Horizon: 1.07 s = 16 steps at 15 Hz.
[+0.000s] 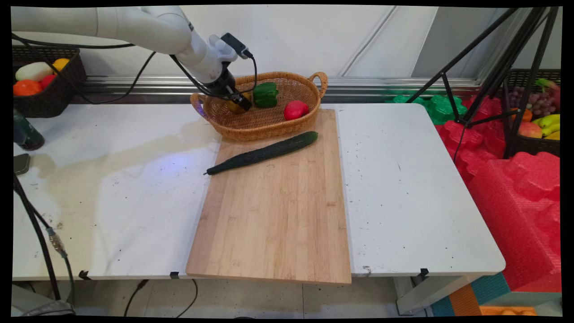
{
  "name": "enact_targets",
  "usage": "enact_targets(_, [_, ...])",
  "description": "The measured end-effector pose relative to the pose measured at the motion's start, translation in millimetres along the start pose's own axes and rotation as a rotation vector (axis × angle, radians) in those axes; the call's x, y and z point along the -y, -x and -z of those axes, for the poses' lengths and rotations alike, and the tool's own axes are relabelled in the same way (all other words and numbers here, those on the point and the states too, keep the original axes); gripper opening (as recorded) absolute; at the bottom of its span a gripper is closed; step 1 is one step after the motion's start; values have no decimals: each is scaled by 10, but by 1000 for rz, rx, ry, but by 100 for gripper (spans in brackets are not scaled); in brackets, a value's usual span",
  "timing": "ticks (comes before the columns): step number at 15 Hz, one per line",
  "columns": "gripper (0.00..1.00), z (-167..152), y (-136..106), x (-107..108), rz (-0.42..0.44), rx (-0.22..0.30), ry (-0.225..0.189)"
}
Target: Pick up the potato from the vegetable basket, then place the picked object on the cutting board
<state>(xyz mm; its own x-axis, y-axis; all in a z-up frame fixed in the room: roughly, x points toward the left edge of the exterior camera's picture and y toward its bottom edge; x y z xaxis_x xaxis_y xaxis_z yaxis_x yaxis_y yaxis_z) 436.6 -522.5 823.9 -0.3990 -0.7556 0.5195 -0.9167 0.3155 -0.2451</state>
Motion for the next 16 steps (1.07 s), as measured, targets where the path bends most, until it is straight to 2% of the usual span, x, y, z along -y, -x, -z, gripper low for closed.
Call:
enact_targets(4, [100,-143,-4,0,17,0,3])
enact_targets(5, [0,-162,-1,6,23,-1,0])
enact_targets(8, [0,-182,12,15,43,-14,-12])
enact_targets(12, [0,-55,17,-15,54,-57,-20])
enact_targets(16, [0,279,35,-128,45,-122,-15])
